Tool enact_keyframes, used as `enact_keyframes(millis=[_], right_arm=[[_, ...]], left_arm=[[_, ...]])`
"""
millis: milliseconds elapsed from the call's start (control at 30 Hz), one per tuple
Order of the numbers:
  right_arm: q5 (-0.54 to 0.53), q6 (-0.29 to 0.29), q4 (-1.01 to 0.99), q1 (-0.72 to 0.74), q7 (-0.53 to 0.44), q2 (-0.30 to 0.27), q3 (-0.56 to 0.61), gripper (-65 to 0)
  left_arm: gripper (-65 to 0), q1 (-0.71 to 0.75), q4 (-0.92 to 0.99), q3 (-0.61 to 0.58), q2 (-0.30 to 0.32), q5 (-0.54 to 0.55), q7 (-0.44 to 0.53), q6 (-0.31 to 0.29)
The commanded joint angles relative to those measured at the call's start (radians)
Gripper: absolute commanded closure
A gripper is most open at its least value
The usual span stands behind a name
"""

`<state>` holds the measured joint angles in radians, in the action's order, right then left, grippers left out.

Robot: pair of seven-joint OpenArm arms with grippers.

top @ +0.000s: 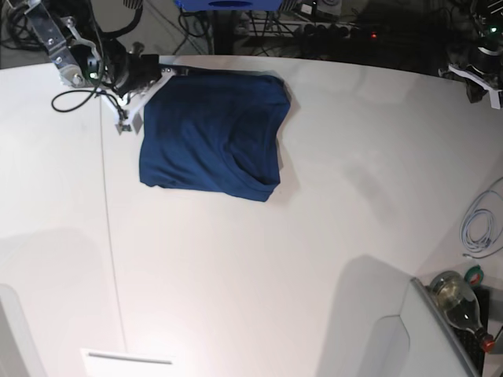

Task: Layout the t-shirt on the table in an organized manner, then fold the t-shirt properly
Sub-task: 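Grasp the shirt corner with the left gripper near the right gripper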

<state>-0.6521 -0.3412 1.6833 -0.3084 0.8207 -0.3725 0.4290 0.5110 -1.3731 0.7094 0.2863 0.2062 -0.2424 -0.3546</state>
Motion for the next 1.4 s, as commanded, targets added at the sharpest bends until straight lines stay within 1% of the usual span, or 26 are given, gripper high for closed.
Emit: enact_keyframes(millis=[0, 133, 267, 300, 400, 500, 600, 633, 667, 700, 767, 800, 833, 867, 900, 967, 1067, 1133, 1200, 1367], right_arm=[[-0.008, 0.0, 0.03, 0.004, -0.004, -0.007, -0.005, -1.4], [-0.008, -0.005, 0.067, 0.008, -0.002, -0.007, -0.005, -1.4], [-0.008, -0.098, 0.114, 0.005, -0.002, -0.009, -0.006, -1.4], [-0.008, -0.111, 0.116, 0.005, -0.004, -0.009, -0.009, -1.4], [-0.008, -0.109, 0.113, 0.005, -0.011, -0.012, -0.046, -1.4], [-0.008, -0.109, 0.113, 0.004, -0.064, -0.015, -0.051, -1.4], [-0.008, -0.109, 0.111, 0.004, -0.076, -0.015, -0.049, -1.4], [-0.008, -0.109, 0.111, 0.004, -0.076, -0.015, -0.049, -1.4], [-0.008, -0.109, 0.111, 0.004, -0.079, -0.015, -0.049, -1.5], [-0.008, -0.109, 0.11, 0.004, -0.079, -0.015, -0.049, -1.5], [-0.008, -0.109, 0.108, 0.002, -0.08, -0.015, -0.063, -1.5], [-0.008, -0.109, 0.102, -0.001, -0.08, -0.015, -0.083, -1.5], [-0.008, -0.109, 0.096, -0.011, -0.082, -0.01, -0.103, -1.5], [-0.008, -0.109, 0.09, -0.021, -0.087, -0.007, -0.129, -1.5], [-0.008, -0.109, 0.088, -0.03, -0.1, -0.007, -0.15, -1.5], [-0.008, -0.109, 0.088, -0.056, -0.131, -0.007, -0.173, -1.5], [-0.008, -0.109, 0.087, -0.077, -0.171, -0.012, -0.178, -1.5], [-0.008, -0.109, 0.077, -0.09, -0.185, -0.012, -0.192, -1.5], [-0.008, -0.109, 0.074, -0.104, -0.191, -0.007, -0.223, -1.5], [-0.008, -0.109, 0.076, -0.119, -0.191, -0.006, -0.276, -1.5]], left_arm=[[0.0, 0.002, -0.004, -0.015, 0.02, 0.002, 0.021, 0.004], [0.0, 0.004, -0.007, -0.093, 0.02, 0.002, 0.021, 0.004], [0.0, 0.005, -0.042, -0.182, 0.012, 0.012, 0.021, 0.004], [0.0, 0.007, -0.071, -0.216, 0.009, 0.014, 0.021, 0.004], [0.0, 0.03, -0.18, -0.288, -0.022, 0.016, 0.021, 0.004], [0.0, 0.024, -0.266, -0.385, -0.045, 0.016, 0.019, 0.004], [0.0, -0.016, -0.277, -0.505, -0.057, 0.016, 0.019, 0.004], [-5.9, -0.035, -0.272, -0.546, -0.057, 0.016, 0.019, 0.004], [-16.8, -0.05, -0.263, -0.584, -0.057, 0.016, 0.019, 0.004], [-25.5, -0.065, -0.253, -0.623, -0.057, 0.016, 0.019, 0.004], [-41.0, -0.104, -0.225, -0.692, -0.057, 0.016, 0.019, 0.004], [-47.4, -0.122, -0.211, -0.724, -0.058, 0.016, 0.019, 0.004], [-52.2, -0.137, -0.199, -0.756, -0.058, 0.017, 0.019, 0.004], [-56.6, -0.157, -0.187, -0.798, -0.058, 0.017, 0.021, 0.004], [-59.4, -0.179, -0.176, -0.831, -0.058, 0.031, 0.021, 0.004], [-60.1, -0.214, -0.144, -0.874, -0.057, 0.1, 0.021, 0.004], [-60.1, -0.282, -0.062, -0.899, -0.051, 0.249, 0.021, 0.004], [-60.1, -0.328, -0.007, -0.93, -0.049, 0.306, 0.021, 0.004], [-60.1, -0.371, 0.045, -0.971, -0.049, 0.324, 0.021, 0.004], [-60.1, -0.452, 0.157, -1.086, -0.058, 0.324, 0.021, 0.004]])
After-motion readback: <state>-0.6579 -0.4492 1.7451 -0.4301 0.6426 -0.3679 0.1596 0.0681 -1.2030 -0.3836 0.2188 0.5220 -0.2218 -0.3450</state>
